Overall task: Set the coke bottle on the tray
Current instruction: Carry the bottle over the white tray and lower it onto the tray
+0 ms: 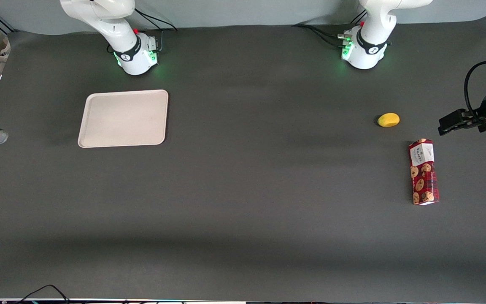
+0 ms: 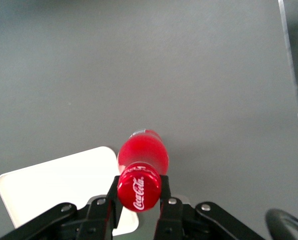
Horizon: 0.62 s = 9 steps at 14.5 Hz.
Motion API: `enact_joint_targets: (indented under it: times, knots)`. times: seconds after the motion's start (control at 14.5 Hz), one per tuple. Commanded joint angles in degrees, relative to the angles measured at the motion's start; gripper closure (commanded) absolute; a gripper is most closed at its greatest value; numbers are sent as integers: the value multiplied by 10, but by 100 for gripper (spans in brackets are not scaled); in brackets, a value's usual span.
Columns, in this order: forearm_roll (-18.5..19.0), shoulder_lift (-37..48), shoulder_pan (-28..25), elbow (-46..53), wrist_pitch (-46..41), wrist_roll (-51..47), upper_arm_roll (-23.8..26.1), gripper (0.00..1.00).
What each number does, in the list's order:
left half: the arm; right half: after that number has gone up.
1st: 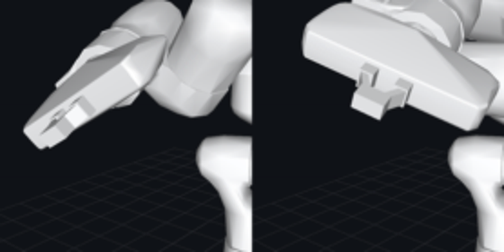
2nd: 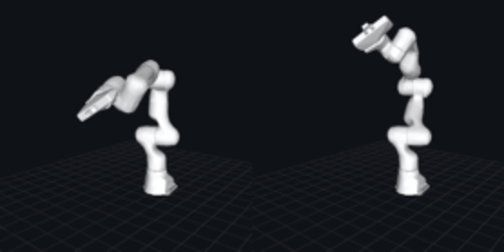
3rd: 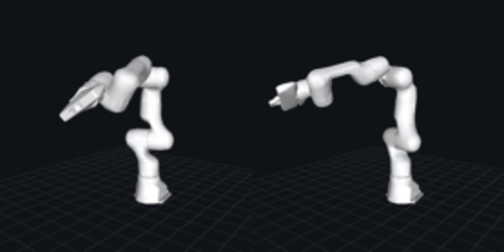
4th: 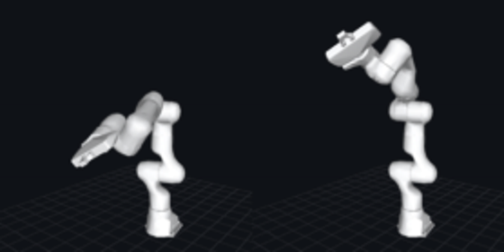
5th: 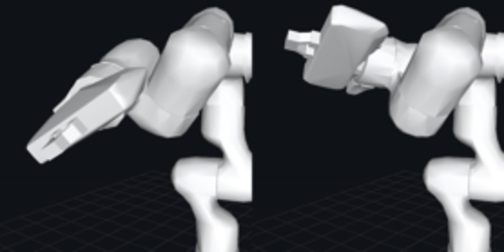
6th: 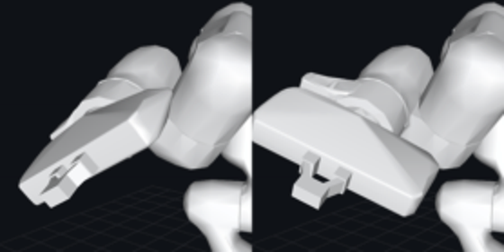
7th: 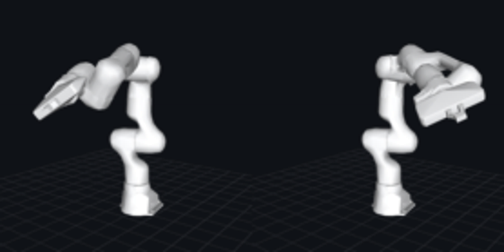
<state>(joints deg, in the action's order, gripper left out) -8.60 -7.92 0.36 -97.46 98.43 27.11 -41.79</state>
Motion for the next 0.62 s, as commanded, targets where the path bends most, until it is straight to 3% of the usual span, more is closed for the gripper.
enact_joint_targets:
  times: [0.0,0.21,0.55]
  knots:
    - [54,113,-7,-115,43,-85,51,100]
    - [102,213,-4,-264,134,-197,109,100]
    - [103,303,0,-444,257,-340,186,100]
